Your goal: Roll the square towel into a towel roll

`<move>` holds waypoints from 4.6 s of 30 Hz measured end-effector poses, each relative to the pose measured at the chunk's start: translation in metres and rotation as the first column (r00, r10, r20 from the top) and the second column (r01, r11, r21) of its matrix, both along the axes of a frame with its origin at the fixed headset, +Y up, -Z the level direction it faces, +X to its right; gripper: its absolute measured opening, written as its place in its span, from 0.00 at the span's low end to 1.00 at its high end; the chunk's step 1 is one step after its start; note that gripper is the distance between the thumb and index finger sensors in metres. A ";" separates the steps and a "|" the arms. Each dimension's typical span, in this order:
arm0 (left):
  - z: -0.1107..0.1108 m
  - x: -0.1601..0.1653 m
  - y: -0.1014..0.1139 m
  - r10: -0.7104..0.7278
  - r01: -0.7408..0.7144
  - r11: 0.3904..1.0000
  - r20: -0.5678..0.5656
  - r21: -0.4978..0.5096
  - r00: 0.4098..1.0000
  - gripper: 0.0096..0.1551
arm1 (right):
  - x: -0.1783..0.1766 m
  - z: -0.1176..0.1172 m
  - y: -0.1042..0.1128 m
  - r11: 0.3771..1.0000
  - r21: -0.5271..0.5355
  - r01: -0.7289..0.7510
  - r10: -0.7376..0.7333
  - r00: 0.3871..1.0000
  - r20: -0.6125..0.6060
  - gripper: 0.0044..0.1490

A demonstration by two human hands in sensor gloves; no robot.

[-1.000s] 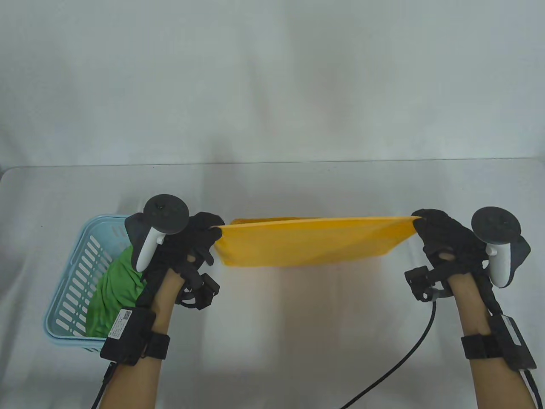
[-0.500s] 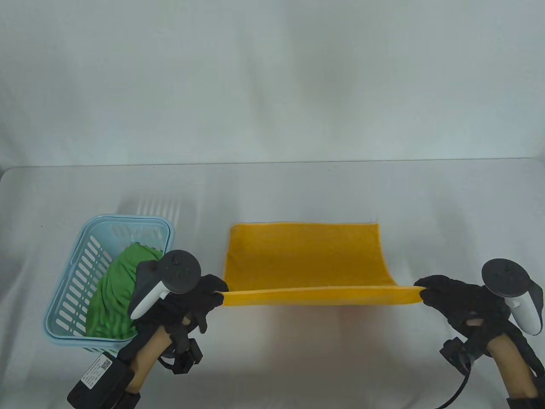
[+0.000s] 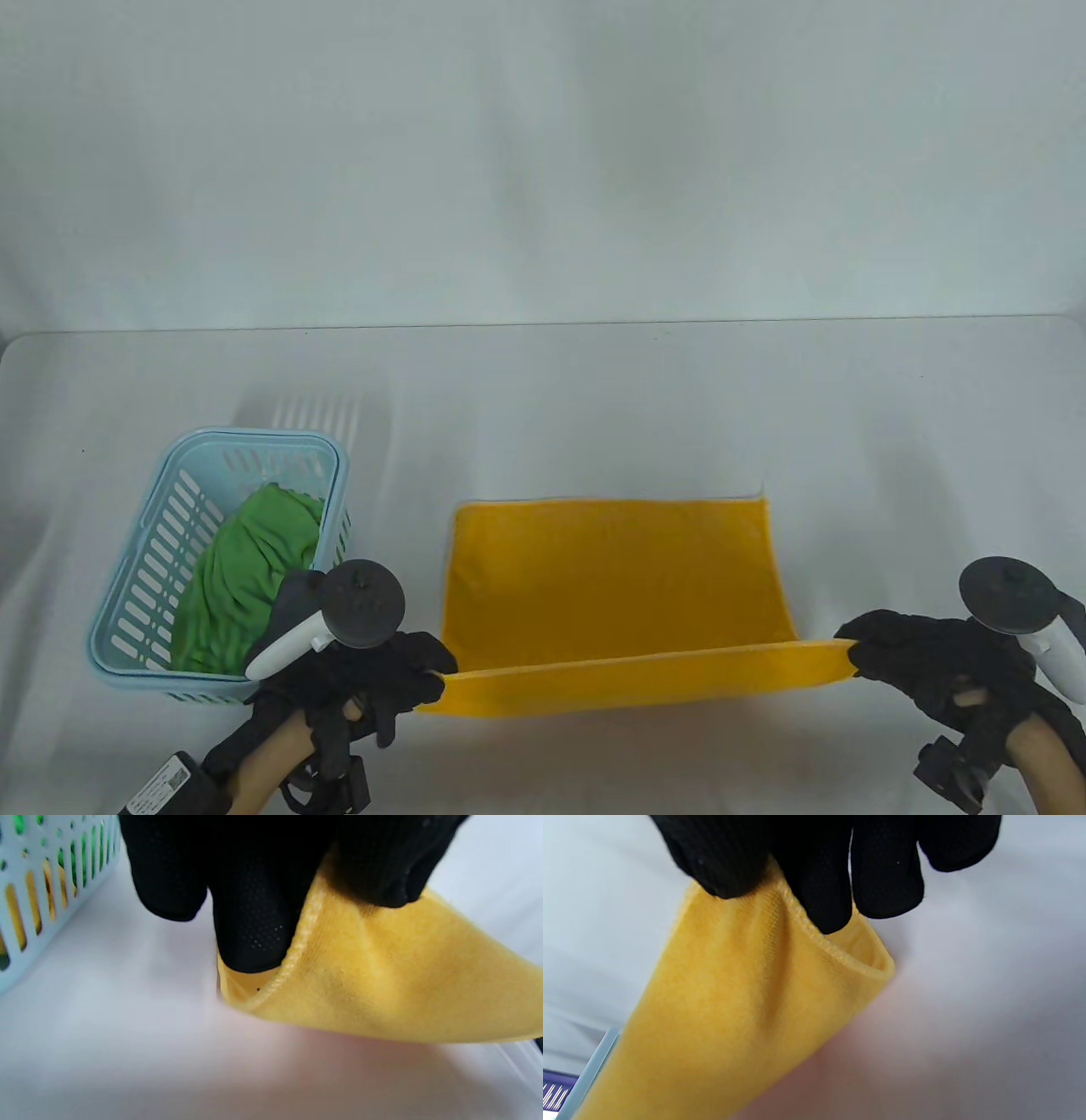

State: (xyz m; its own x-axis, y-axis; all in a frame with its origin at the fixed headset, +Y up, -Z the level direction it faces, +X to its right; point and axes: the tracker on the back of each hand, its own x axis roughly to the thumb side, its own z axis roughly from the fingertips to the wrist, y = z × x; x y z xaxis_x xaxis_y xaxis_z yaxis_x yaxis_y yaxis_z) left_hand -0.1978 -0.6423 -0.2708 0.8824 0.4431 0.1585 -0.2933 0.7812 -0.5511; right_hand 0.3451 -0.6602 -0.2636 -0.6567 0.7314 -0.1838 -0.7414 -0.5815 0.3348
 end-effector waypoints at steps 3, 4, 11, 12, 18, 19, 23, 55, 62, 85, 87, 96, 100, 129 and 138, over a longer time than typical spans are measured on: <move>-0.013 0.002 0.007 -0.020 0.024 0.998 -0.077 0.057 0.997 0.22 | -0.002 -0.009 0.001 0.999 0.051 -0.005 0.001 0.997 0.075 0.24; -0.019 0.002 0.009 -0.034 0.044 0.995 -0.108 0.090 0.994 0.22 | -0.003 -0.013 0.001 0.998 0.065 -0.006 -0.001 0.994 0.106 0.24; -0.062 0.014 0.010 -0.085 0.130 0.981 -0.278 0.147 0.957 0.22 | -0.011 -0.048 0.000 0.993 0.094 -0.073 0.049 0.969 0.241 0.23; -0.068 0.016 0.009 -0.104 0.153 0.977 -0.296 0.148 0.950 0.22 | -0.012 -0.054 -0.001 0.992 0.087 -0.086 0.062 0.965 0.254 0.23; -0.105 0.031 -0.001 -0.178 0.244 0.961 -0.385 0.129 0.906 0.22 | -0.018 -0.089 -0.013 0.992 0.038 -0.118 0.098 0.936 0.337 0.23; -0.111 0.034 -0.005 -0.188 0.258 0.957 -0.398 0.131 0.898 0.23 | -0.018 -0.095 -0.016 0.991 0.025 -0.131 0.115 0.931 0.347 0.24; -0.130 0.041 -0.020 -0.221 0.297 0.949 -0.446 0.109 0.867 0.23 | -0.020 -0.114 -0.026 0.985 0.001 -0.173 0.159 0.905 0.396 0.23; -0.179 0.027 -0.103 -0.144 0.212 0.977 -0.649 0.029 0.747 0.35 | -0.049 -0.162 -0.091 0.904 -0.110 -0.414 0.412 0.771 0.486 0.41; -0.176 0.027 -0.093 -0.162 0.245 0.968 -0.634 0.045 0.756 0.38 | -0.042 -0.158 -0.086 0.930 -0.106 -0.352 0.355 0.785 0.507 0.44; -0.071 0.042 -0.002 -0.068 0.235 0.887 -0.392 0.397 0.917 0.46 | -0.117 -0.110 -0.003 0.883 0.229 -0.410 0.333 0.891 0.310 0.49; -0.060 0.040 0.002 -0.035 0.204 0.881 -0.372 0.426 0.928 0.47 | -0.130 -0.103 0.005 0.873 0.262 -0.411 0.338 0.898 0.280 0.49; -0.031 0.028 0.012 0.080 0.105 0.841 -0.313 0.531 0.946 0.47 | -0.206 -0.072 0.024 0.842 0.378 -0.386 0.385 0.919 0.082 0.50; -0.022 0.024 0.019 0.079 0.120 0.812 -0.312 0.571 0.947 0.50 | -0.239 -0.060 0.021 0.828 0.413 -0.379 0.418 0.908 -0.005 0.50; -0.012 0.000 0.039 0.162 0.096 0.772 -0.341 0.628 0.926 0.50 | -0.412 -0.072 -0.099 0.788 0.233 -0.570 0.616 0.724 -0.311 0.44; -0.013 0.001 0.037 0.141 0.113 0.777 -0.346 0.620 0.927 0.50 | -0.409 -0.081 -0.100 0.807 0.244 -0.538 0.588 0.771 -0.242 0.33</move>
State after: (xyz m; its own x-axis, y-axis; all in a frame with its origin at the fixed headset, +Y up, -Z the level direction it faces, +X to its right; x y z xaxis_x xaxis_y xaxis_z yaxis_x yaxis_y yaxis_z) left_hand -0.1965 -0.6052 -0.2841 0.9251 0.3711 0.0806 -0.3798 0.9037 0.1976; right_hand -0.0642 -0.7599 -0.3450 -0.9627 0.2143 0.1654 -0.1454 -0.9247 0.3519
